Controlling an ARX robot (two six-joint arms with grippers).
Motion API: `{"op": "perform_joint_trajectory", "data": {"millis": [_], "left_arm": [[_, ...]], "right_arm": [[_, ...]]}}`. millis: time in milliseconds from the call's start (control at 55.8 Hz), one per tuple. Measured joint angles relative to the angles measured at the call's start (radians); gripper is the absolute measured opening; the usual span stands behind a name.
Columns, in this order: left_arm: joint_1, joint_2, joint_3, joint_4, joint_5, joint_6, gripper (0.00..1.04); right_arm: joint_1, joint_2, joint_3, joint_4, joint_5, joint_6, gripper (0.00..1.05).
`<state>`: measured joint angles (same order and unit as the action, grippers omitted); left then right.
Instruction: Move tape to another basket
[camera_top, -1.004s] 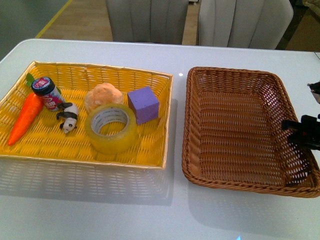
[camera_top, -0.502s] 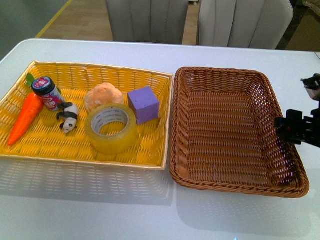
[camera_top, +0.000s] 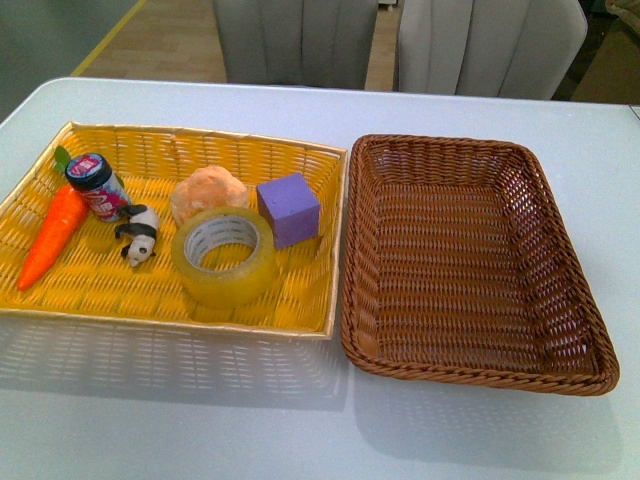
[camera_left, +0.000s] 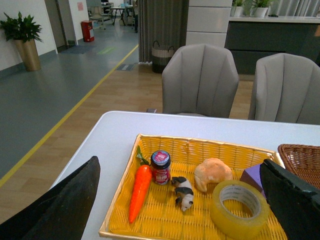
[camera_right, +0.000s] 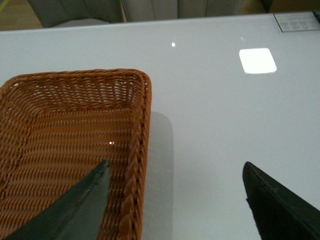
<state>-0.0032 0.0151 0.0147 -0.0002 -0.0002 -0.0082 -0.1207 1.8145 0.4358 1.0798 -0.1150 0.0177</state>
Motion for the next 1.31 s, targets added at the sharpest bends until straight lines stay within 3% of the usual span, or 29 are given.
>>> {"op": "perform_joint_trajectory", "data": {"millis": [143, 287, 376, 484, 663, 789, 1308], "left_arm": [[0.0, 0.0, 0.0, 0.0, 0.0, 0.0, 0.96], [0.0, 0.0, 0.0, 0.0, 0.0, 0.0, 0.96], [0.0, 0.0, 0.0, 0.0, 0.0, 0.0, 0.96], [0.0, 0.0, 0.0, 0.0, 0.0, 0.0, 0.96], [0.0, 0.0, 0.0, 0.0, 0.0, 0.0, 0.96], [0.0, 0.0, 0.0, 0.0, 0.0, 0.0, 0.96], [0.0, 0.0, 0.0, 0.0, 0.0, 0.0, 0.96]], "right_arm": [[0.024, -0.131, -0.141, 0.282, 0.019, -0.008, 0.44], [0.037, -0.256, -0.221, 0.26, 0.04, -0.01, 0.22], [0.056, -0.344, -0.281, 0.208, 0.045, -0.011, 0.02], [0.1, -0.446, -0.32, 0.156, 0.111, -0.014, 0.02], [0.116, -0.609, -0.369, 0.038, 0.114, -0.014, 0.02], [0.117, -0.8, -0.374, -0.148, 0.113, -0.014, 0.02], [0.117, -1.197, -0.413, -0.476, 0.115, -0.014, 0.02]]}}
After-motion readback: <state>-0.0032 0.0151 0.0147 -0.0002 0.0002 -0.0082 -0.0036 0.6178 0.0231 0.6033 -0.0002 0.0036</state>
